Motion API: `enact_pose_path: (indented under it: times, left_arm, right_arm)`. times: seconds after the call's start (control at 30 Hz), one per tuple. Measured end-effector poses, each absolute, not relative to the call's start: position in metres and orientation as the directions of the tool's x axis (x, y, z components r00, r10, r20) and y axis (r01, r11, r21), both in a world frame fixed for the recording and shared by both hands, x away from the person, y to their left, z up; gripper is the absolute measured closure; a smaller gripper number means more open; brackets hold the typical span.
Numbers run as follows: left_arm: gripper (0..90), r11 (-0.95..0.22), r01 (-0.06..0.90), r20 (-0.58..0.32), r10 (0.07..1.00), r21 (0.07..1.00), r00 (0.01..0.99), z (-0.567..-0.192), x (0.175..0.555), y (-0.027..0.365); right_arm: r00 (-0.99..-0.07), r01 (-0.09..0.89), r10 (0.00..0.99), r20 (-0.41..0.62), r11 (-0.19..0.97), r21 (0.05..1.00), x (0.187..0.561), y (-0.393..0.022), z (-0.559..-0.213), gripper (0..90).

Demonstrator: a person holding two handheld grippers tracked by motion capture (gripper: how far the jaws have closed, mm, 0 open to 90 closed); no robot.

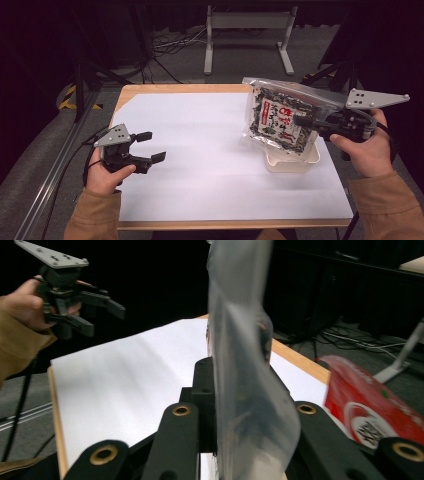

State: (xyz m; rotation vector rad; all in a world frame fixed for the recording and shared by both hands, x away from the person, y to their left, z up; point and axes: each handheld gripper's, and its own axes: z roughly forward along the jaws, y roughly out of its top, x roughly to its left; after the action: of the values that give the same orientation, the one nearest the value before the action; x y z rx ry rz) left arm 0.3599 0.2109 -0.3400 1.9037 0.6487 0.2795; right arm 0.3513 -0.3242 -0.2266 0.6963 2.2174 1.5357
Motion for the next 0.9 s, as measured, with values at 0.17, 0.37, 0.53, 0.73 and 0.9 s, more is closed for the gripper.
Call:
enact_pose_path:
  times: [0.17, 0.37, 0.53, 0.73, 0.9]
  left_arm:
    - [15.3, -0.305, 0.316, -0.092, 0.571, 0.898, 0.815, -0.342, 0.362, 0.213]
    - [14.7, -0.306, 0.326, -0.094, 0.583, 0.895, 0.807, -0.344, 0.363, 0.215]
    - [14.2, -0.306, 0.331, -0.095, 0.59, 0.893, 0.802, -0.346, 0.365, 0.217]
    - [14.0, -0.306, 0.335, -0.097, 0.593, 0.891, 0.8, -0.347, 0.365, 0.218]
    - [13.7, -0.303, 0.345, -0.107, 0.595, 0.888, 0.797, -0.349, 0.366, 0.217]
  right_arm:
    - [-0.783, 0.191, 0.621, -0.025, 0.279, 0.941, 0.357, -0.337, -0.227, 75.3]
    - [-0.748, 0.182, 0.662, -0.053, 0.281, 0.942, 0.363, -0.347, -0.231, 75.3]
    - [-0.718, 0.186, 0.694, -0.053, 0.264, 0.946, 0.369, -0.355, -0.239, 75.3]
    - [-0.696, 0.192, 0.717, -0.051, 0.253, 0.948, 0.375, -0.364, -0.248, 75.3]
    - [-0.675, 0.194, 0.736, -0.037, 0.226, 0.955, 0.38, -0.372, -0.26, 75.3]
